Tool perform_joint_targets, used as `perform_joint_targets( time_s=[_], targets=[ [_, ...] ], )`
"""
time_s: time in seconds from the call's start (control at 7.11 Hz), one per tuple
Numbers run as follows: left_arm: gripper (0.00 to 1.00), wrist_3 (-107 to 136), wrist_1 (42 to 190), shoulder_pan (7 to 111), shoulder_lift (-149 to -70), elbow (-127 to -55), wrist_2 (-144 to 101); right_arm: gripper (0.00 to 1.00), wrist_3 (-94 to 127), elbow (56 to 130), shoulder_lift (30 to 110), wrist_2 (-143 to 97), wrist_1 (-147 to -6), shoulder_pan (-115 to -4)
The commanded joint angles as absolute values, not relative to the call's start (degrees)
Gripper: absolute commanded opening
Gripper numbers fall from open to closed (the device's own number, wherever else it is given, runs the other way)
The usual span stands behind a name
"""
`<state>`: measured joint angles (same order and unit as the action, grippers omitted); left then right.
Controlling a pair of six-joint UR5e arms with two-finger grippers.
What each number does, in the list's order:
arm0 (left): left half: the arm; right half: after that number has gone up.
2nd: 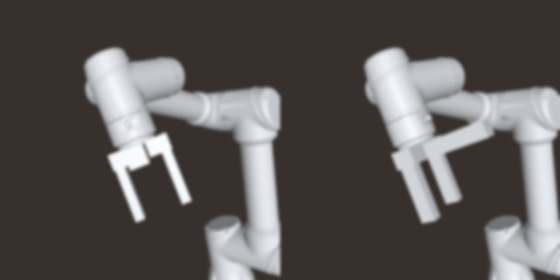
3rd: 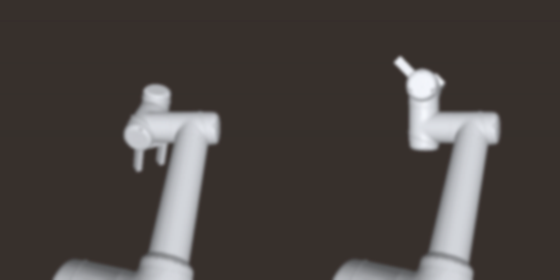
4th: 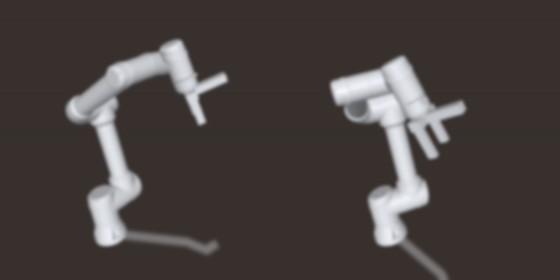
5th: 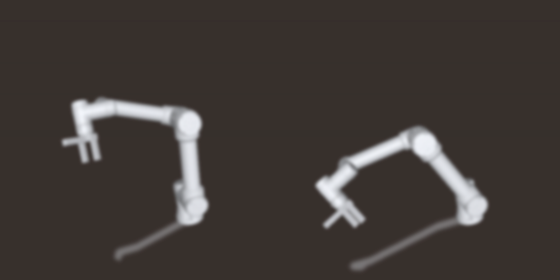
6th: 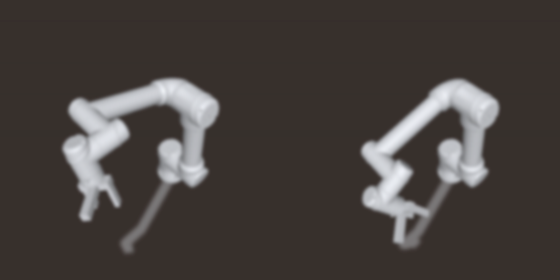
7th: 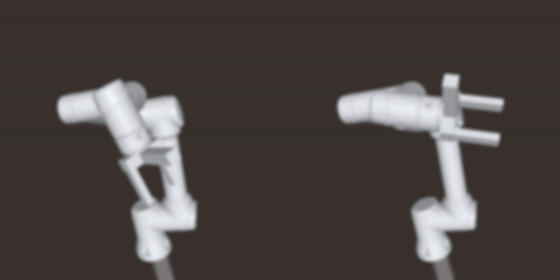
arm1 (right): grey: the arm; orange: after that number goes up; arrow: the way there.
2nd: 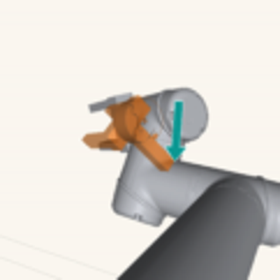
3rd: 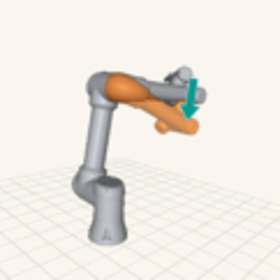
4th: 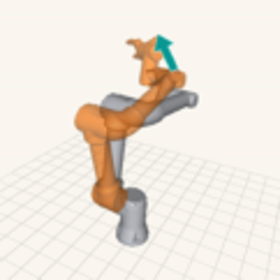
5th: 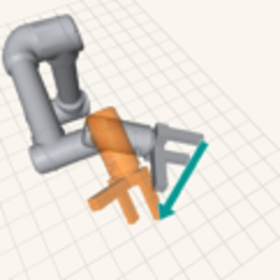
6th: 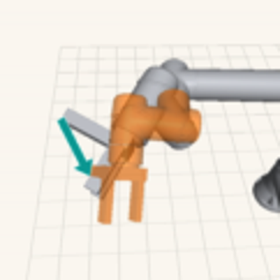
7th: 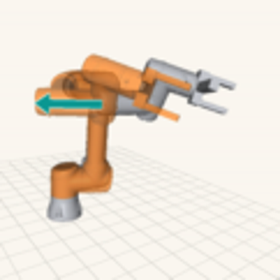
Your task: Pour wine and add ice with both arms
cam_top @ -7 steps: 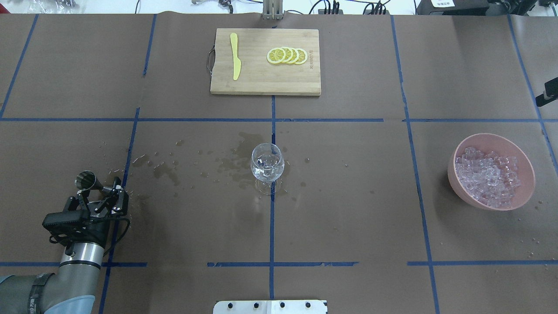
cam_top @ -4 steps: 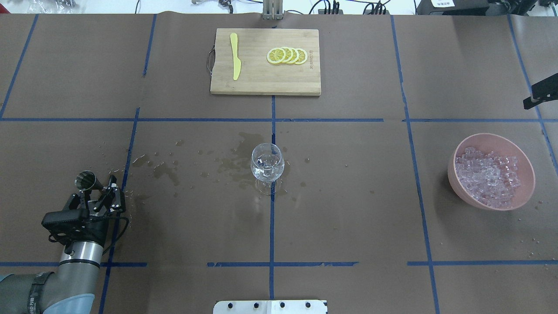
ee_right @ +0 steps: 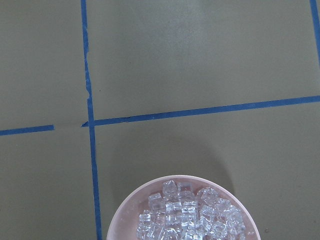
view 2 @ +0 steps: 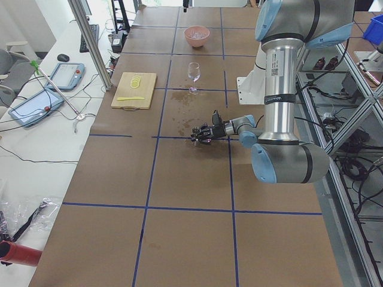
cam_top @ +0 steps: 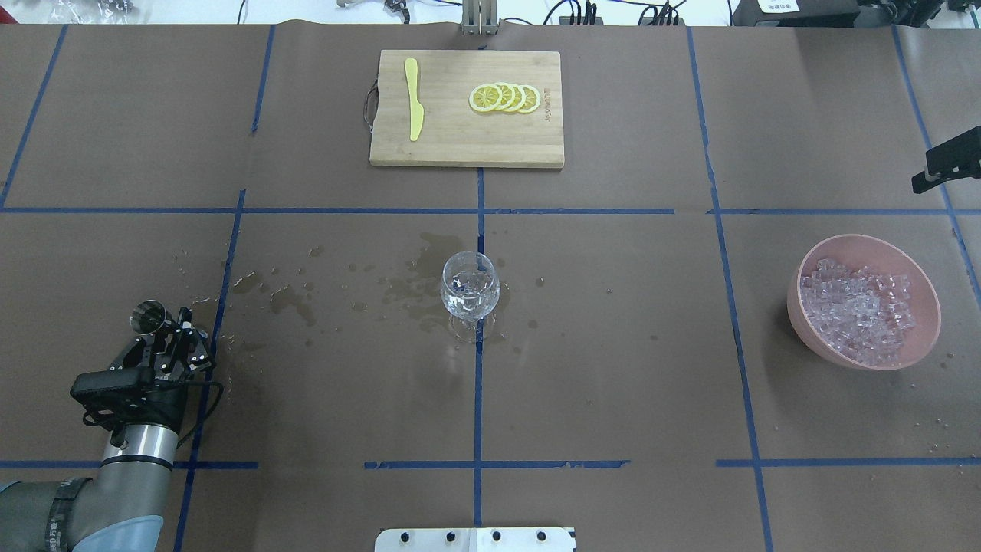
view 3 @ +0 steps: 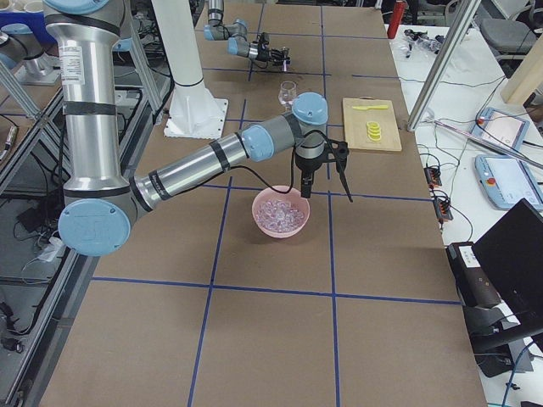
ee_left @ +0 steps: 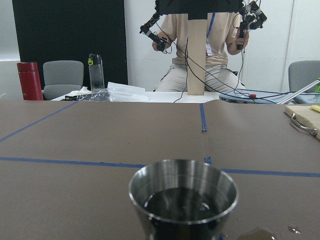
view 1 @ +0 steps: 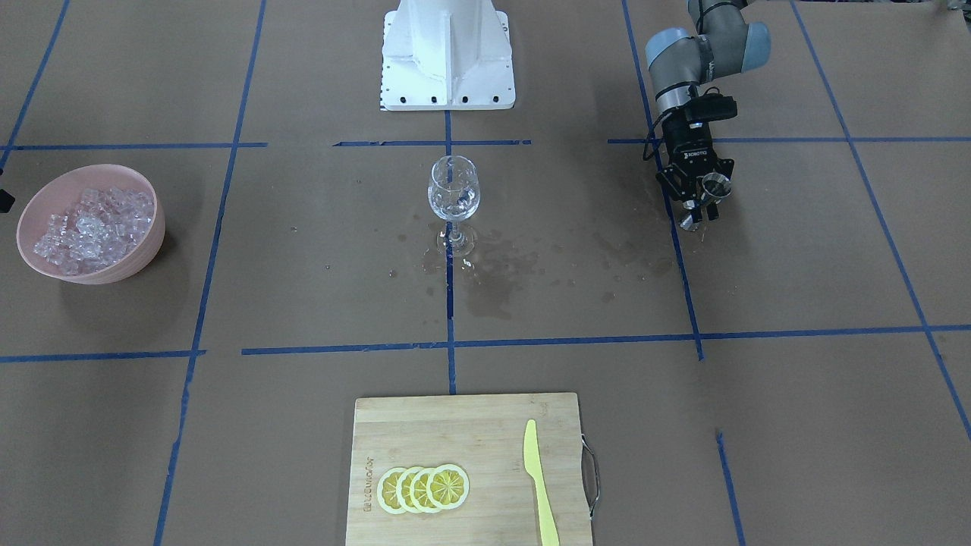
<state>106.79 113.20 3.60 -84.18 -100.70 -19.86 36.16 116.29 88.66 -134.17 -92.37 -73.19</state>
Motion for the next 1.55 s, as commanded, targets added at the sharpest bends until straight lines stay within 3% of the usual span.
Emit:
perform_joint_targets(
  time_s=[0.0,0.84,1.41],
  targets=[
    [0.0,106.8,113.2,3.8,-83.8,-101.2,-20.0,1.0,38.0,117.2,88.6,-133.7,-92.3,-72.3],
    [0.0,106.3,113.8,8.3,-83.6,-106.8,-19.9,1.0,38.0,117.5,88.7,-133.8,-91.8,-72.3],
    [0.0,97.4,114.4,10.7,-89.3,-109.3,-20.0,1.0,38.0,118.5,89.0,-133.8,-91.7,-72.3]
  ],
)
